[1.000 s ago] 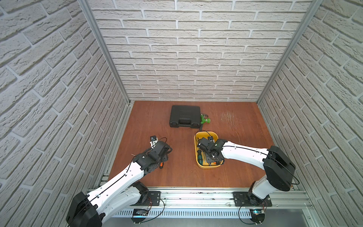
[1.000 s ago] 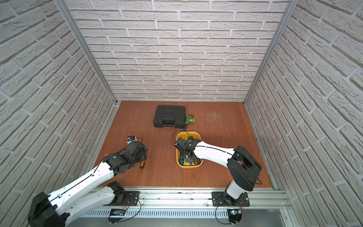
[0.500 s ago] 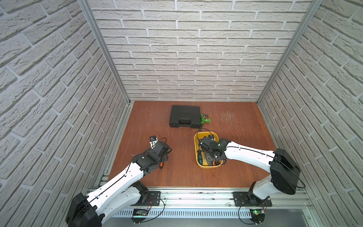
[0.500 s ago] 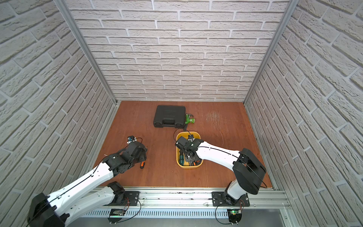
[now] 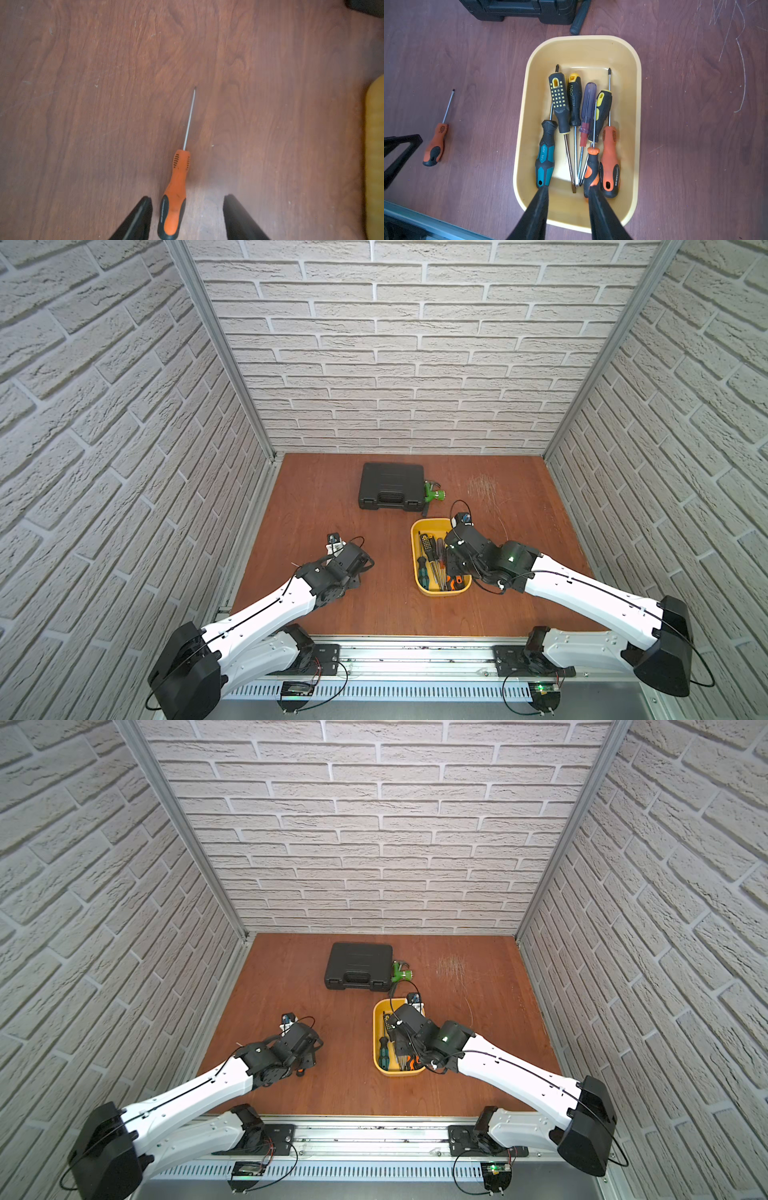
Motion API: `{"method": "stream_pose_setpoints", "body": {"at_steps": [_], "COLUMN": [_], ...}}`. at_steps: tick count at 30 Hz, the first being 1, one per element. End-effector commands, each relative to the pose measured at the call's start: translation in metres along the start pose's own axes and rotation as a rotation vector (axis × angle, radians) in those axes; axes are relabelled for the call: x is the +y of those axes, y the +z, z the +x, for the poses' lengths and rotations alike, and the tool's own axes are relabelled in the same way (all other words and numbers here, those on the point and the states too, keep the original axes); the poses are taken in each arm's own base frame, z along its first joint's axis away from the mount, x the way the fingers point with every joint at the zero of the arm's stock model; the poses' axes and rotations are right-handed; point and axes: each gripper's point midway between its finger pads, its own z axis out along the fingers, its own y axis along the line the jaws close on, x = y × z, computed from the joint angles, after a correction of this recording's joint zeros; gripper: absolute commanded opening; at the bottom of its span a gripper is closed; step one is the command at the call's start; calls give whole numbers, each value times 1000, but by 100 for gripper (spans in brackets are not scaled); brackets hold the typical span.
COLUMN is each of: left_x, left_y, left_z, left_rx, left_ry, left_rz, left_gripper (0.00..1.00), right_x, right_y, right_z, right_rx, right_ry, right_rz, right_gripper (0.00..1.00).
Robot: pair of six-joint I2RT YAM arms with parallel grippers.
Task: Put the screwdriver on the desktop into the storage box
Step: Place the screwdriver in the storage box, then pick up the screwdriver from the center of the board.
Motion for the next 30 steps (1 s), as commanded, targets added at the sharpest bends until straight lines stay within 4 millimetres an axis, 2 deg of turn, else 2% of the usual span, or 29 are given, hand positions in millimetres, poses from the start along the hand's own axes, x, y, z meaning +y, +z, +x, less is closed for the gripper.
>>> {"method": "stream_pose_setpoints", "body": {"at_steps": [1, 5, 14, 23, 30], "left_x": [5, 10, 15, 15, 16], "left_y": [7, 15, 26, 35, 32], "left_z": [13, 26, 43, 49, 47], "left_rx": [41, 132, 225, 271, 247], "left_ry": [-29, -60, -101, -100, -108], "left_rz": [-21, -19, -25, -64, -60], "left_gripper": [58, 55, 49, 40, 30], "right_x": [3, 5, 3, -1, 0], "right_y": [2, 5, 8, 7, 1], "right_z": [2, 5, 7, 10, 3], "right_rx": [-3, 9, 16, -2, -7], "right_ry": [-8, -8, -14, -3, -8], "right_rz": [-14, -21, -9, -21, -12], "right_gripper": [37, 36, 35, 33, 32]}}
